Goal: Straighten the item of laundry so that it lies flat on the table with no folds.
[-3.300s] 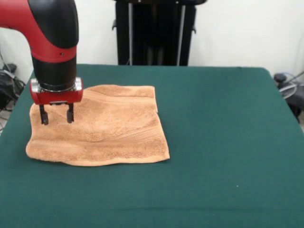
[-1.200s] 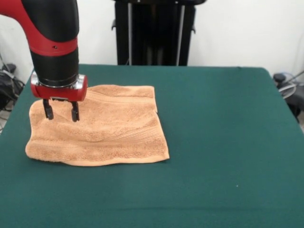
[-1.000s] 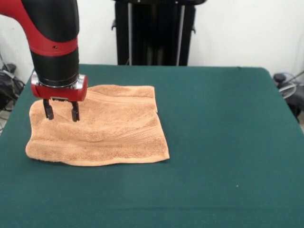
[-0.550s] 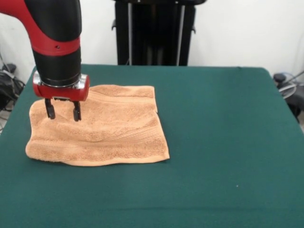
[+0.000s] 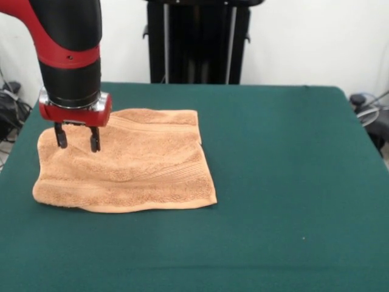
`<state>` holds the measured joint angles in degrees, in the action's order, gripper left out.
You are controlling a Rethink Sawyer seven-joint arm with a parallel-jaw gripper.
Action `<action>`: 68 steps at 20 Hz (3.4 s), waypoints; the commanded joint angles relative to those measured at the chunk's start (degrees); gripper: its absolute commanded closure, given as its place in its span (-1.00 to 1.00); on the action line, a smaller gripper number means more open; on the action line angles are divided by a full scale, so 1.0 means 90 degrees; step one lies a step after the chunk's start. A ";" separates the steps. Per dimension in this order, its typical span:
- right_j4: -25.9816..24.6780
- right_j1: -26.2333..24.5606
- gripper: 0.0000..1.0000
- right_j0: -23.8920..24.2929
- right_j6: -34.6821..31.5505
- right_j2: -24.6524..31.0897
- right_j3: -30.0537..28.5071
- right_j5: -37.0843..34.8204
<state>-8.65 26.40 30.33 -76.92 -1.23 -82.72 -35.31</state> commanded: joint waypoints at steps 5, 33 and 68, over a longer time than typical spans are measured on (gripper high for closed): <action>0.0244 -0.0336 -1.00 -0.0380 -0.1557 0.0036 -0.0330 0.0322; 0.0454 -0.0339 -1.00 -0.0563 -0.1610 -0.0019 -0.0474 0.0367; 0.0532 -0.0360 1.00 -0.0679 -0.1711 -0.0233 -0.0345 0.0487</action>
<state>-6.53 25.09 25.30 -76.92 -3.87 -83.97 -34.21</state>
